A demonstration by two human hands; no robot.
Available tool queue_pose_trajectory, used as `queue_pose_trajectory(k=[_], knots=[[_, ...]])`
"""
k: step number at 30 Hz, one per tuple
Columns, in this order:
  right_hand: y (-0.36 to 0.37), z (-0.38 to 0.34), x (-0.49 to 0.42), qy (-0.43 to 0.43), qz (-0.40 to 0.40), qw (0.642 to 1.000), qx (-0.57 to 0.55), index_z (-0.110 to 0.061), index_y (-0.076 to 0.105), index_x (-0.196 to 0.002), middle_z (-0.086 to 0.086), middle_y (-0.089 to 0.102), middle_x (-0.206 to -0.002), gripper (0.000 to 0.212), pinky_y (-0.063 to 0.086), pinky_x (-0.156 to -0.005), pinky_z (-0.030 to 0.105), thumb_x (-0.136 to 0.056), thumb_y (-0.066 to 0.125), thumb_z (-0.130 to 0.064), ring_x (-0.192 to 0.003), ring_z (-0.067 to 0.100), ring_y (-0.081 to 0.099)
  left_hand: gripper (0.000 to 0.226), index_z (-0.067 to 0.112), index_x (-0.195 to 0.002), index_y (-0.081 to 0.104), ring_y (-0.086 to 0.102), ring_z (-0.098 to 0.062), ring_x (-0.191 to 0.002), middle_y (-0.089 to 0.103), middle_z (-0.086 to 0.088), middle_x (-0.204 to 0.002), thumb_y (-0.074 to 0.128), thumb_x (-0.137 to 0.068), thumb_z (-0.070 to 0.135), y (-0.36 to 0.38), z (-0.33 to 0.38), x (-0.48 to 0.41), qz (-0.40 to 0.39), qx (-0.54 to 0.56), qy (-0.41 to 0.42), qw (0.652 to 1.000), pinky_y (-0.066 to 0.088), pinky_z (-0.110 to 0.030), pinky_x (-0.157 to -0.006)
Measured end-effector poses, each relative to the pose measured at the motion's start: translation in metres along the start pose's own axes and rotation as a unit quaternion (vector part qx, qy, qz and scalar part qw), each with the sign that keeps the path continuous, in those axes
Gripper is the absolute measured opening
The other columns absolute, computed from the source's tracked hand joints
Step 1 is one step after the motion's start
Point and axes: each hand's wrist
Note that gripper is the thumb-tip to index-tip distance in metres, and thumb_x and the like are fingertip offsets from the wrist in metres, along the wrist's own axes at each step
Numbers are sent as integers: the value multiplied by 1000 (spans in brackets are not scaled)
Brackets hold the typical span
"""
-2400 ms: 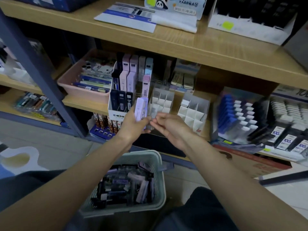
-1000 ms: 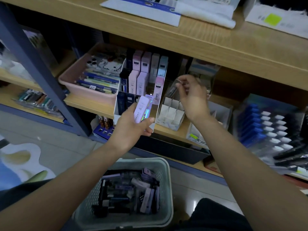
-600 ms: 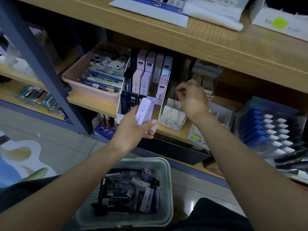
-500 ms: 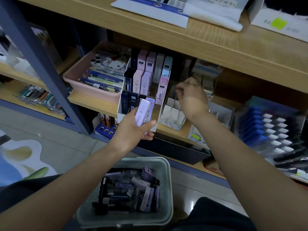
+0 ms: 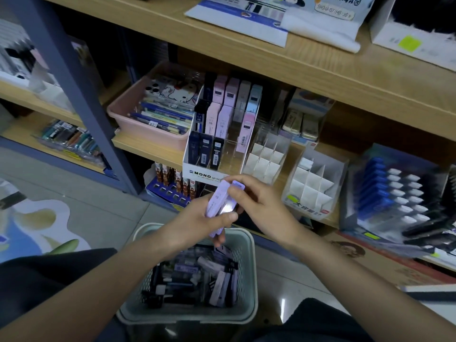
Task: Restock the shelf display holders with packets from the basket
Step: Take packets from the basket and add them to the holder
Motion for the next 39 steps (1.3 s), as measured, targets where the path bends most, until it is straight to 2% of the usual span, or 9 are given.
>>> queue_pose_trajectory(k=[3, 7, 11, 16, 21, 24, 26, 30, 39], knots=[[-8, -6, 7, 1, -4, 998, -57, -24, 64, -100, 2, 69, -99, 21, 51, -71, 17, -90, 58, -6, -83, 4, 63, 7, 19, -92, 57, 61, -14, -57, 63, 4, -68, 53, -88, 22, 1, 6, 6, -19, 58, 10, 998, 50, -25, -52], [-19, -13, 8, 8, 90, 990, -108, -19, 66, -92, 2, 70, -92, 17, 54, -68, 19, -88, 59, -4, -79, 7, 67, 23, 15, -106, 59, 68, -19, -66, 71, -3, -80, 53, -86, 25, 2, 14, 5, 35, 109, 20, 993, 55, -28, -60], [-27, -19, 7, 40, 149, 979, -136, -14, 61, -88, 8, 69, -85, 6, 55, -61, 19, -89, 60, -9, -68, 10, 67, 6, 10, -94, 60, 63, -12, -55, 67, -3, -64, 56, -90, 11, 1, 21, 0, 106, 109, 34, 988, 51, -20, -53], [-38, -25, 10, 43, 126, 983, -124, -11, 61, -86, 0, 70, -77, 8, 52, -59, 14, -84, 64, -4, -67, 3, 66, 10, 4, -97, 57, 59, -8, -48, 64, 2, -56, 59, -89, 9, -1, 27, -7, 164, 43, 74, 983, 47, -15, -49], [-75, -25, 14, -21, 255, 966, -35, -18, 65, -86, -1, 67, -80, 12, 51, -60, 18, -88, 61, -7, -68, 4, 62, 4, 12, -90, 60, 56, -6, -45, 59, -4, -60, 57, -91, 9, 15, 38, -18, 152, 30, 88, 984, 44, -13, -46], [-115, -7, 15, -33, 392, 910, 128, -21, 67, -97, 1, 68, -87, 10, 51, -72, 28, -90, 60, -16, -77, 13, 64, 7, 12, -86, 59, 55, -6, -45, 56, -9, -64, 57, -90, 8, 27, 41, -27, 136, 37, 80, 987, 45, -14, -46], [-140, 6, 15, -10, 420, 867, 267, -13, 66, -110, 9, 67, -101, 20, 43, -80, 24, -93, 56, -16, -89, 22, 63, 4, 9, -87, 60, 55, -5, -44, 56, -11, -64, 57, -90, 8, 34, 41, -33, 125, 29, 73, 989, 45, -13, -46], [-162, 26, 9, 43, 358, 859, 364, -9, 58, -121, 14, 62, -118, 27, 39, -85, 27, -96, 49, -11, -106, 29, 58, 7, 8, -95, 62, 55, -4, -43, 55, -6, -62, 57, -90, 8, 45, 38, -41, 105, 26, 55, 993, 46, -13, -46], [-168, 44, -18, 150, 236, 838, 468, -7, 55, -113, 18, 56, -117, 20, 45, -81, 39, -93, 52, -10, -105, 37, 55, 8, 13, -92, 63, 55, -3, -48, 55, -6, -68, 57, -91, 8, 55, 34, -46, 56, 3, 15, 998, 49, -16, -49]])
Point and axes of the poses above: each hand's wrist, its own x-axis away from the middle knuckle, its own y-axis out of the palm, z = x × y
